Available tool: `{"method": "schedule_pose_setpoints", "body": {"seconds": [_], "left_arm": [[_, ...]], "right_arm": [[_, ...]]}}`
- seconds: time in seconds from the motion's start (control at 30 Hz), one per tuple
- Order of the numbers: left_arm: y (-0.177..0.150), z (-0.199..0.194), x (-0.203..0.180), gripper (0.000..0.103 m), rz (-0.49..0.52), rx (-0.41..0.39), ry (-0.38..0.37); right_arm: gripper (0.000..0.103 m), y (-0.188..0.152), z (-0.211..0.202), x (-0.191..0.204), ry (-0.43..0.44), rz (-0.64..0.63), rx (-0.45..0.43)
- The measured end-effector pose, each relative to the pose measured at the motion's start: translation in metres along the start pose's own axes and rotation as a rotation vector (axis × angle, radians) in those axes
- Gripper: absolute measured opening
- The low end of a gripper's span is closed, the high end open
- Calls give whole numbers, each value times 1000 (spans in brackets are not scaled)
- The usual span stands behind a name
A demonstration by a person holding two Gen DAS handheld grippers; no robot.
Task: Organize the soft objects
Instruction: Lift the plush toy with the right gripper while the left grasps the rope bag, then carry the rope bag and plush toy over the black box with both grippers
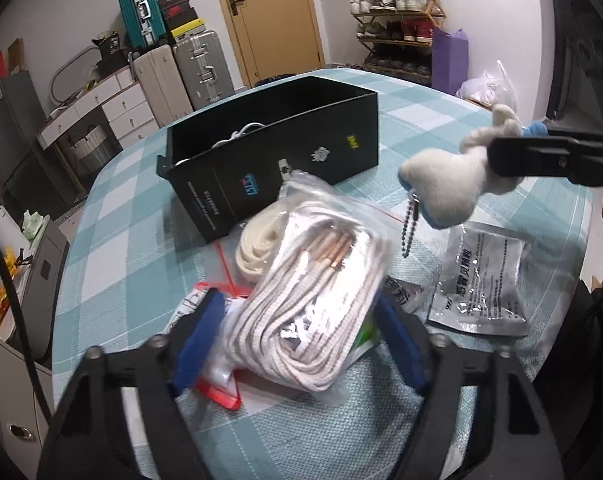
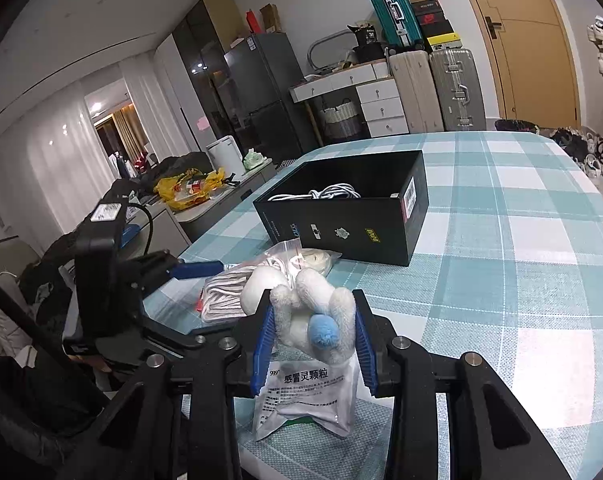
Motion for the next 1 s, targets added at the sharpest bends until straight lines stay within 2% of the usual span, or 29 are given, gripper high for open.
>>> {"method": "schedule_pose_setpoints", "body": {"seconds": [0.17,0.3,0.5,0.63,1.0], "left_arm": [[0,-4,0,47,-1,-3,-29],[1,-8,1,38,-26,-7,-61],[6,-17,10,38,-96,-30,-130],[10,-25,14,38,-132,-58,-149],[20,-46,36,38,-243,-147,-109]], "right_arm": [[36,1,-2,0,-1,-1,-7],[36,2,-4,0,-3,5,-24],[36,5,-11,-1,-18,8,-56],[36,7,-14,-3,-28,18,-76],[36,14,-27,-4,-81,30,-141]]}}
Point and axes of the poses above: each gripper's, at about its wrist camera, not at the fingertips, and z roughly the way its jaws point, x to its left, y to its top, the point moved 3 cm from there along z, roughly the way its jaws point, and after that the axes turned 8 degrees about -z, right-handed, at the moved point
